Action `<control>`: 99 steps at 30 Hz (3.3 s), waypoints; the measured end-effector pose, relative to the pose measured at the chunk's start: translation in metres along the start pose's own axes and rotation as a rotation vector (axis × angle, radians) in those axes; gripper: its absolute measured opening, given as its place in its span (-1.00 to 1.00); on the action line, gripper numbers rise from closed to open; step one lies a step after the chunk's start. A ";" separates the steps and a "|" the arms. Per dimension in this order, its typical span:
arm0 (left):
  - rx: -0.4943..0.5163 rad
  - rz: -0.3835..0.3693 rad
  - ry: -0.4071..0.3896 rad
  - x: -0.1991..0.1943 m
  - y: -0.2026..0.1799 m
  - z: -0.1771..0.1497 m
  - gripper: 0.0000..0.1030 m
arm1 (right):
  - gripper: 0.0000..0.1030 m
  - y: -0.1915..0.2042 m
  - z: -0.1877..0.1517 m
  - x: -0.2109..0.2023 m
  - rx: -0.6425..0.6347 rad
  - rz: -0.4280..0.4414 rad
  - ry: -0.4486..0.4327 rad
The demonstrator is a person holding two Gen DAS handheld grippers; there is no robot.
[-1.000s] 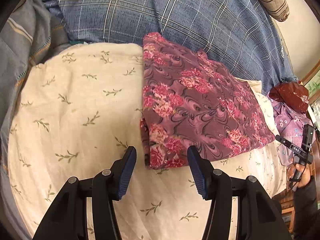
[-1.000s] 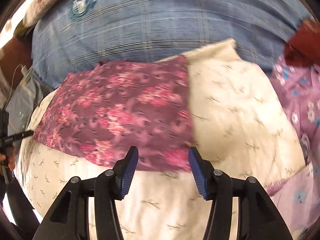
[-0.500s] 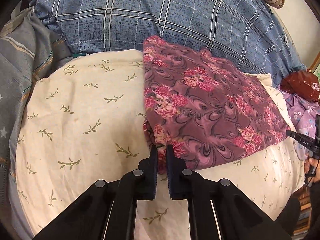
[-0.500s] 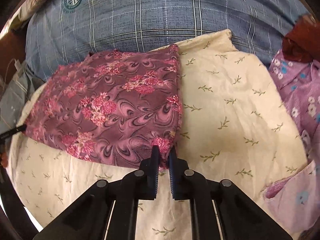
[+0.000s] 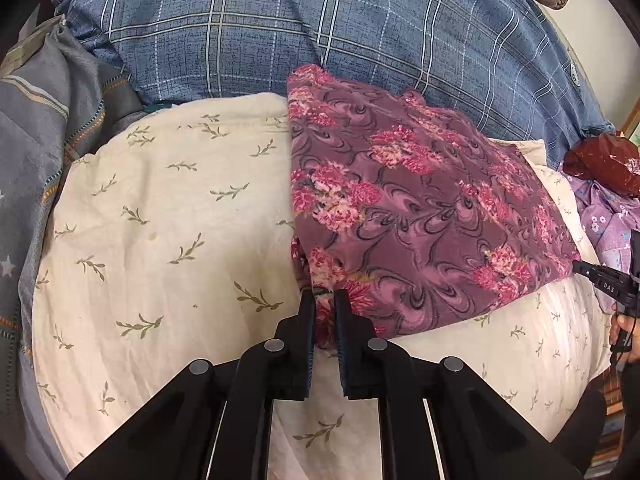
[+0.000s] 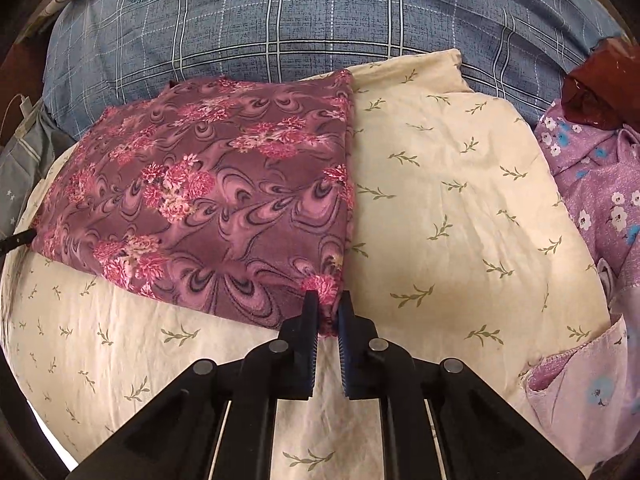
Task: Fold small clothes
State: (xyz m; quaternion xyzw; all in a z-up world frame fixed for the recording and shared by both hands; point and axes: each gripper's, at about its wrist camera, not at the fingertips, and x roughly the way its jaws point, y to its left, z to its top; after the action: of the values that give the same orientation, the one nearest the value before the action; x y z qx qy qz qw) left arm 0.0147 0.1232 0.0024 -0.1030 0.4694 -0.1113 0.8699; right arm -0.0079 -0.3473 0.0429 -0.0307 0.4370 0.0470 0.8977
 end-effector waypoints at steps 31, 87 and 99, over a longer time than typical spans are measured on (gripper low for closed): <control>0.040 -0.122 0.049 0.037 -0.014 0.052 -0.12 | -0.37 0.121 0.035 0.015 -0.156 0.057 0.017; -0.217 -0.296 0.141 0.184 0.038 0.185 -0.74 | -0.77 0.373 0.062 0.018 -0.478 0.399 -0.114; -0.154 -0.284 0.060 0.133 0.009 0.193 -0.81 | -0.80 0.330 0.062 -0.011 -0.385 0.432 -0.185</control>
State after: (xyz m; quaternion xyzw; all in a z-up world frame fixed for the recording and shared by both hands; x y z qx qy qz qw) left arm 0.2482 0.1074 -0.0017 -0.2313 0.4830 -0.1996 0.8206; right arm -0.0025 -0.0144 0.0853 -0.1024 0.3328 0.3215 0.8806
